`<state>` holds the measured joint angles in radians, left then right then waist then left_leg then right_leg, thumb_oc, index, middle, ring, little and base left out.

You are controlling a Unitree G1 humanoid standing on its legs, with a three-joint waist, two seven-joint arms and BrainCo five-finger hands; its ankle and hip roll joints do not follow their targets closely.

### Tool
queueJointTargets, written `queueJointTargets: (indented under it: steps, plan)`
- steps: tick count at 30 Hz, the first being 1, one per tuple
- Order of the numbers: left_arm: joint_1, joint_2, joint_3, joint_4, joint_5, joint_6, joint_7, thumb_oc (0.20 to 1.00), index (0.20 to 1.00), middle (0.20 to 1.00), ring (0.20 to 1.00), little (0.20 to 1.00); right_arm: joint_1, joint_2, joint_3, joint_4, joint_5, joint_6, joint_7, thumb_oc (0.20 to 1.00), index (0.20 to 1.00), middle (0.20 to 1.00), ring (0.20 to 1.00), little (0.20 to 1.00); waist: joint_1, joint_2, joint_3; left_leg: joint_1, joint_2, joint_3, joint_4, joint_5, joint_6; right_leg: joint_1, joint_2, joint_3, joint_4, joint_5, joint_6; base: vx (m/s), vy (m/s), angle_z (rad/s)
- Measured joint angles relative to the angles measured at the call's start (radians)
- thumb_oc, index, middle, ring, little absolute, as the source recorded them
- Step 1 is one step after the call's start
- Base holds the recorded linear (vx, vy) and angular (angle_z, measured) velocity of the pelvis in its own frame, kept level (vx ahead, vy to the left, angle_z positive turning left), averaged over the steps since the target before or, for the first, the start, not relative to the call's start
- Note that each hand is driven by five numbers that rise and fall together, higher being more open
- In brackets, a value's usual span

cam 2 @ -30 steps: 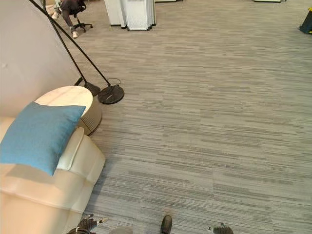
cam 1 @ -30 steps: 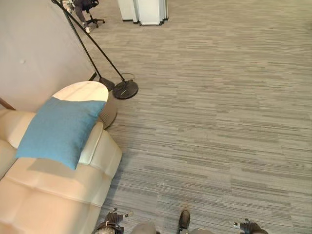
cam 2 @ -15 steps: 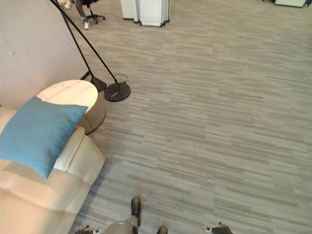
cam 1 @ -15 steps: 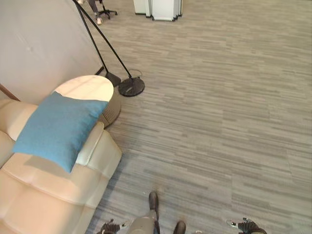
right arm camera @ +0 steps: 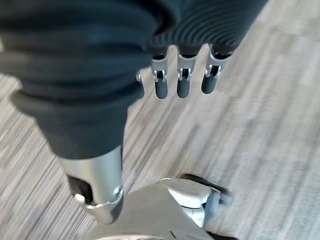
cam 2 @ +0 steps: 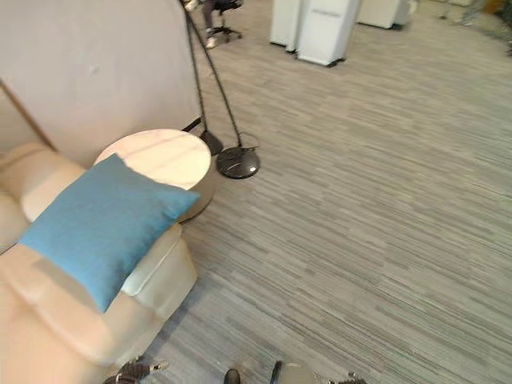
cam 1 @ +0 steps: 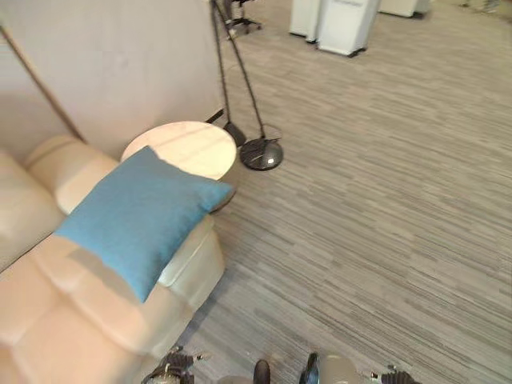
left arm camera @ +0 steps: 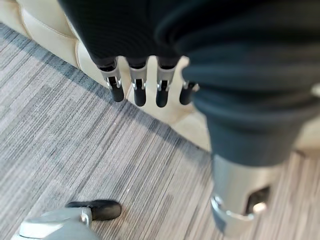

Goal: Pick up all the scattered cushions and arrange them neatly on the sofa.

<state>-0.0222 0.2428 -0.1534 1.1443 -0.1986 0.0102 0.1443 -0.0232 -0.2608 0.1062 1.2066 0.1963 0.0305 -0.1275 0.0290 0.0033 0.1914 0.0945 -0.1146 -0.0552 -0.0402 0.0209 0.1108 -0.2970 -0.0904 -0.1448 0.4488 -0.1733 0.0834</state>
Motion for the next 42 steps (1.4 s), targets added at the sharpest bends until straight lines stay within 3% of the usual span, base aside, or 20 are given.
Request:
queueJointTargets:
  steps: [2, 4, 8, 10, 11, 12, 14, 16, 18, 21, 22, 26, 29, 33, 37, 38, 39, 40, 41, 42]
  plan:
    - [0.001, 0.002, 0.007, 0.022, 0.0, -0.001, 0.0, 1.0, 1.0, 1.0, 1.0, 1.0, -0.014, 0.007, 0.002, 0.004, 0.001, 0.001, 0.001, 1.0, 1.0, 1.0, 1.0, 1.0, 0.006, 0.007, 0.006, 0.01, 0.007, -0.051, 0.0, -0.029, -0.009, 0.015, 0.089, 0.15, -0.203, 0.043, 0.014, 0.2, -0.097, 0.51]
    - [0.006, 0.01, 0.01, 0.039, 0.0, 0.0, -0.001, 1.0, 1.0, 1.0, 1.0, 1.0, -0.008, 0.019, -0.001, 0.008, 0.001, 0.003, 0.001, 1.0, 1.0, 1.0, 1.0, 1.0, 0.004, -0.018, 0.016, 0.035, -0.003, -0.116, -0.004, -0.05, -0.006, 0.057, 0.105, 0.206, -0.432, 0.151, 0.012, 0.38, -0.212, 1.07]
    - [0.042, -0.003, 0.009, 0.055, 0.001, 0.0, -0.003, 1.0, 1.0, 1.0, 1.0, 1.0, 0.01, 0.03, -0.002, 0.034, 0.001, 0.016, 0.004, 1.0, 1.0, 1.0, 1.0, 1.0, -0.007, -0.042, 0.006, 0.105, 0.021, -0.21, -0.001, -0.127, -0.019, 0.124, 0.089, 0.116, -0.446, 0.248, -0.034, 0.42, -0.254, 0.89]
    - [0.07, -0.012, 0.033, 0.055, -0.008, -0.002, -0.008, 1.0, 1.0, 1.0, 1.0, 1.0, -0.001, 0.025, -0.002, 0.04, 0.0, 0.016, 0.008, 1.0, 1.0, 1.0, 1.0, 1.0, 0.006, -0.038, -0.001, 0.103, 0.057, -0.185, 0.097, -0.17, -0.088, 0.174, 0.11, 0.064, -0.443, 0.302, -0.081, 0.37, -0.301, 0.68]
    - [0.065, -0.013, 0.044, 0.055, -0.021, -0.002, -0.008, 1.0, 1.0, 1.0, 1.0, 1.0, 0.002, 0.025, 0.0, 0.041, 0.0, 0.015, 0.008, 1.0, 1.0, 1.0, 1.0, 1.0, 0.001, -0.049, -0.006, 0.074, 0.052, -0.18, 0.17, -0.185, -0.111, 0.189, 0.108, 0.056, -0.456, 0.307, -0.084, 0.23, -0.221, 0.76]
    - [0.06, -0.016, 0.044, 0.054, -0.022, -0.003, -0.008, 1.0, 1.0, 1.0, 1.0, 1.0, 0.002, 0.018, -0.001, 0.033, 0.0, 0.011, 0.008, 1.0, 1.0, 1.0, 1.0, 1.0, 0.013, -0.064, -0.015, 0.026, 0.048, -0.154, 0.257, -0.188, -0.119, 0.209, 0.111, 0.05, -0.472, 0.314, -0.131, 0.18, -0.189, 0.63]
    - [0.048, -0.023, 0.045, 0.048, -0.026, -0.006, -0.01, 1.0, 1.0, 1.0, 1.0, 1.0, -0.009, 0.003, 0.001, 0.028, 0.0, 0.01, 0.008, 1.0, 1.0, 1.0, 1.0, 1.0, 0.014, -0.071, -0.011, -0.052, 0.042, -0.124, 0.431, -0.21, -0.145, 0.244, 0.113, 0.023, -0.509, 0.326, -0.14, 0.07, -0.1, 0.44]
    - [0.049, -0.031, 0.046, 0.042, -0.029, -0.005, -0.009, 1.0, 1.0, 1.0, 1.0, 1.0, -0.026, -0.018, 0.003, 0.009, 0.0, -0.003, 0.007, 1.0, 1.0, 1.0, 1.0, 1.0, 0.024, -0.065, -0.004, -0.172, 0.069, -0.045, 0.621, -0.207, -0.154, 0.276, 0.121, -0.042, -0.53, 0.297, -0.194, 0.12, -0.187, 0.66]
    - [0.022, -0.023, 0.047, 0.034, -0.054, -0.004, -0.009, 1.0, 1.0, 1.0, 1.0, 1.0, -0.036, -0.021, -0.001, 0.006, 0.001, 0.0, 0.007, 1.0, 1.0, 1.0, 1.0, 1.0, 0.003, -0.061, 0.014, -0.273, 0.145, 0.107, 0.745, -0.204, -0.158, 0.288, 0.122, -0.094, -0.537, 0.273, -0.216, 0.11, -0.117, 0.87]
    - [0.024, -0.011, 0.048, 0.016, -0.065, -0.004, -0.009, 1.0, 1.0, 1.0, 1.0, 1.0, -0.052, -0.022, 0.001, 0.004, 0.001, 0.0, 0.007, 1.0, 1.0, 1.0, 1.0, 1.0, 0.014, -0.063, 0.038, -0.286, 0.163, 0.193, 0.568, -0.204, -0.158, 0.309, 0.119, -0.146, -0.538, 0.254, -0.207, 0.21, -0.041, 0.62]
    - [0.02, -0.01, 0.048, 0.017, -0.065, -0.002, -0.011, 1.0, 1.0, 1.0, 1.0, 1.0, -0.05, -0.019, 0.003, 0.004, 0.001, 0.0, 0.007, 1.0, 1.0, 1.0, 1.0, 1.0, 0.003, -0.063, 0.039, -0.273, 0.155, 0.225, 0.398, -0.193, -0.153, 0.315, 0.114, -0.185, -0.538, 0.236, -0.187, 0.18, 0.012, 0.81]
    - [0.018, -0.012, 0.048, 0.019, -0.059, 0.004, -0.019, 1.0, 1.0, 1.0, 1.0, 1.0, -0.033, -0.008, 0.007, 0.024, 0.0, 0.001, 0.006, 1.0, 1.0, 1.0, 1.0, 1.0, 0.003, -0.063, 0.04, -0.233, 0.146, 0.308, 0.021, -0.03, -0.171, 0.343, 0.117, -0.28, -0.538, 0.206, -0.161, 0.21, 0.035, 0.74]
    - [0.017, -0.01, 0.049, 0.047, -0.058, 0.012, -0.023, 1.0, 1.0, 1.0, 1.0, 1.0, -0.031, -0.009, 0.021, 0.033, -0.001, 0.002, 0.004, 1.0, 1.0, 1.0, 1.0, 1.0, 0.003, -0.061, 0.037, -0.237, 0.164, 0.335, -0.048, 0.03, -0.201, 0.359, 0.124, -0.321, -0.538, 0.185, -0.151, 0.27, 0.083, 0.48]
    - [0.055, -0.013, 0.098, 0.056, -0.058, 0.019, -0.024, 1.0, 1.0, 1.0, 1.0, 1.0, -0.018, -0.012, 0.023, 0.042, -0.002, 0.002, -0.001, 1.0, 1.0, 1.0, 1.0, 1.0, 0.005, -0.049, 0.009, -0.213, 0.193, 0.34, -0.045, 0.056, -0.191, 0.394, 0.13, -0.331, -0.538, 0.161, -0.135, 0.37, 0.132, 0.1]
    - [0.061, -0.013, 0.116, 0.092, -0.058, 0.022, -0.025, 1.0, 1.0, 1.0, 1.0, 1.0, 0.019, -0.005, 0.021, 0.046, -0.023, 0.01, 0.003, 1.0, 1.0, 1.0, 1.0, 1.0, 0.007, -0.053, -0.041, -0.157, 0.159, 0.339, -0.041, 0.076, -0.107, 0.441, 0.09, -0.341, -0.49, 0.109, -0.07, 0.38, 0.277, 0.06]
    - [0.069, -0.017, 0.114, 0.093, -0.058, 0.022, -0.027, 1.0, 1.0, 1.0, 1.0, 1.0, 0.028, -0.009, 0.021, 0.04, -0.023, 0.013, 0.005, 1.0, 1.0, 1.0, 1.0, 1.0, 0.008, -0.043, -0.059, -0.14, 0.148, 0.342, -0.047, 0.075, -0.1, 0.431, 0.073, -0.342, -0.431, 0.077, -0.044, 0.22, 0.277, 0.06]
    - [0.071, -0.026, 0.113, 0.099, -0.058, 0.025, -0.025, 1.0, 1.0, 1.0, 1.0, 1.0, 0.045, -0.013, 0.022, 0.036, -0.024, 0.014, 0.007, 1.0, 1.0, 1.0, 1.0, 1.0, -0.003, -0.03, -0.059, -0.102, 0.148, 0.339, -0.047, 0.074, -0.079, 0.386, 0.012, -0.345, -0.213, 0.013, 0.0, 0.12, 0.173, 0.18]
    - [0.075, -0.023, 0.112, 0.094, -0.058, 0.023, -0.027, 1.0, 1.0, 1.0, 1.0, 1.0, 0.052, -0.01, 0.03, 0.027, -0.024, 0.014, 0.007, 1.0, 1.0, 1.0, 1.0, 1.0, -0.006, -0.023, -0.068, -0.087, 0.135, 0.335, -0.047, 0.063, -0.057, 0.329, -0.031, -0.321, -0.05, 0.007, 0.006, 0.19, 0.241, 0.25]
    - [0.072, -0.007, 0.085, 0.082, -0.058, 0.021, -0.025, 1.0, 1.0, 1.0, 1.0, 1.0, 0.062, -0.004, 0.042, 0.004, -0.028, 0.017, 0.009, 1.0, 1.0, 1.0, 1.0, 1.0, -0.013, -0.032, -0.073, -0.074, 0.108, 0.327, -0.042, 0.06, -0.041, 0.213, -0.115, -0.26, 0.207, -0.026, 0.012, 0.13, 0.092, 0.43]
    - [0.063, 0.007, 0.074, 0.079, -0.057, 0.017, -0.025, 1.0, 1.0, 1.0, 1.0, 1.0, 0.069, 0.004, 0.042, -0.007, -0.029, 0.015, 0.009, 1.0, 1.0, 1.0, 1.0, 1.0, -0.027, -0.046, -0.074, -0.069, 0.085, 0.303, -0.038, 0.052, -0.029, 0.158, -0.147, -0.226, 0.278, -0.037, 0.025, 0.13, 0.086, 0.46]
